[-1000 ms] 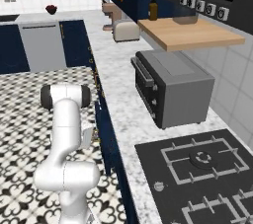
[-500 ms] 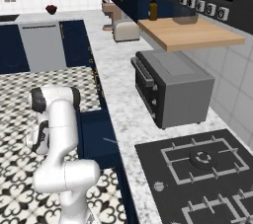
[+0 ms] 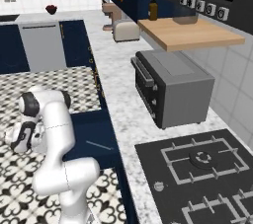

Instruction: Take a straw from the drawer in front and place it inside the glass cup on the dining counter.

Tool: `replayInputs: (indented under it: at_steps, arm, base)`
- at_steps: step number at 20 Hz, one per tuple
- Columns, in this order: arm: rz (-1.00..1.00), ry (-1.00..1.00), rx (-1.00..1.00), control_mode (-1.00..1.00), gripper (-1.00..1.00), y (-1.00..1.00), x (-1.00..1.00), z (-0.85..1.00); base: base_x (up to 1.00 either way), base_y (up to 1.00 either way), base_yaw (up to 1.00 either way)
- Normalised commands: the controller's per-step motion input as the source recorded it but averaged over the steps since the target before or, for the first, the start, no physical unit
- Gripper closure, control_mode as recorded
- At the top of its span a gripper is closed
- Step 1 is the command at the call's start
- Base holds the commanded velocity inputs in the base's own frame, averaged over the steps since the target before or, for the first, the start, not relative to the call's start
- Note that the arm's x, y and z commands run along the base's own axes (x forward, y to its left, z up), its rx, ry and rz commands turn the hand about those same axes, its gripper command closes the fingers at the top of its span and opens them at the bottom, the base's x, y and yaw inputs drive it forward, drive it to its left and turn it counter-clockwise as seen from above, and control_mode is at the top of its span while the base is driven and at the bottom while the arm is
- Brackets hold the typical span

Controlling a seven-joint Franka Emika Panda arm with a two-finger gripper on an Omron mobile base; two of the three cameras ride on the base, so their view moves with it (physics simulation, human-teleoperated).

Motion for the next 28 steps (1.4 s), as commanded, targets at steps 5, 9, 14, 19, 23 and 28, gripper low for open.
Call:
replayInputs:
  at_steps: [5,9,14,19,23,28]
  arm:
    - [0.00,0.20,0.47,-1.00,-1.00,0.07,-0.27,0.77]
    - [0.00,0.33,0.76,-1.00,-1.00,-0.30,-0.25,1.00]
    - [0.00,0.33,0.67,-1.00,-1.00,-0.77,0.02,0.93]
    - [-0.03,0.20,0.24,-1.00,-1.00,-0.79,0.43,0.15]
    - [-0.03,0.08,0.02,-1.00,-1.00,-0.50,0.59,0.00]
    - [0.00,0.14,0.01,-1.00,-1.00,-0.24,0.66,-0.07]
  base:
    - [0.00,0.00,0.00]
    - [0.00,0.00,0.00]
    - [0.00,0.00,0.00]
    - [0.00,0.00,0.00]
    - [0.00,0.00,0.00]
    - [0.00,0.00,0.00]
